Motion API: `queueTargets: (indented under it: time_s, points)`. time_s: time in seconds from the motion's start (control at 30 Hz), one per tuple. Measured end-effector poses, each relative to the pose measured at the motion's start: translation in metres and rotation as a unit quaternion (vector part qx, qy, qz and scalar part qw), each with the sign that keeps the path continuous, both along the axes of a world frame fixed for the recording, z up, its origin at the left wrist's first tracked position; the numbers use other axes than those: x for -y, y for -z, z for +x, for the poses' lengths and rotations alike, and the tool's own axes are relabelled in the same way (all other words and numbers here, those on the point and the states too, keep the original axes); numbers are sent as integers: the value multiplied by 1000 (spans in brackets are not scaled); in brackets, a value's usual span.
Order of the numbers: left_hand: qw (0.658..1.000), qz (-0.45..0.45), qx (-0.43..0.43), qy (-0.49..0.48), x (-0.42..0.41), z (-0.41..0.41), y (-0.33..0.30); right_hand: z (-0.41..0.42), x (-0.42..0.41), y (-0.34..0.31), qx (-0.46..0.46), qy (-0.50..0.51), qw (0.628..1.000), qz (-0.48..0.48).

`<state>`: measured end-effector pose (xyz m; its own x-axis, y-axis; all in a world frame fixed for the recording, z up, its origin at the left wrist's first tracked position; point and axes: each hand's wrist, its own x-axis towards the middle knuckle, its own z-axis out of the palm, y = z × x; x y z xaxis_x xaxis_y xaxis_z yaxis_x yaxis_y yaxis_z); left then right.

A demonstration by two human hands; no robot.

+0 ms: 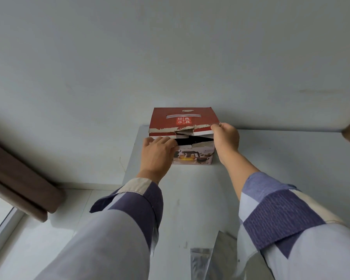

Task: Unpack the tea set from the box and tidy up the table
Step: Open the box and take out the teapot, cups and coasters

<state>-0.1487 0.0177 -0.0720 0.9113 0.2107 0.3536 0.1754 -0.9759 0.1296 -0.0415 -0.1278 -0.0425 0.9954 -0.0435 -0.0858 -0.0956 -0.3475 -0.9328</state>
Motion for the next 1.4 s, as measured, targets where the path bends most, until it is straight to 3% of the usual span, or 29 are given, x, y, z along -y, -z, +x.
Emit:
queueTargets:
  time_s: [0.17, 0.33, 0.47, 0.53, 0.63, 0.7, 0.77, 0.87, 0.93, 1.07, 1.2, 1.4]
  points:
    - [998, 5, 66, 5, -16, 3, -4, 8, -10, -2, 22, 58, 996, 62]
    - [988, 101, 107, 41, -25, 3, 4, 18, -19, 0, 61, 103, 988, 99]
    - [985, 134, 105, 13, -29, 11, -2, 29, -33, -11, 109, 119, 975, 154]
    - [995, 78, 51, -25, -33, 22, -7, 34, -40, -19, 115, 112, 971, 180]
    - [990, -76, -43, -110, -41, 42, -6, 44, -48, -29, 133, 100, 968, 187]
    - [976, -153, -100, -115, -44, 51, -1, 54, -52, -28, 141, 88, 972, 164]
    - [971, -167, -135, -108, -44, 55, 2, 64, -55, -24, 153, 52, 980, 118]
    - [975, -145, -129, -106, -43, 53, 3, 82, -56, -15, 188, -36, 975, -114]
    - [977, -135, -126, -105, -43, 53, 4, 88, -58, -13, 128, -113, 951, -259]
    - [979, -122, -127, -107, -43, 54, 3, 92, -56, -8, -18, -221, 943, -247]
    - [974, -144, -138, -111, -40, 53, 0, 79, -49, -6, -70, -254, 925, -274]
    - [963, -175, -172, -113, -41, 50, -2, 50, -40, -9, -90, -323, 865, -374]
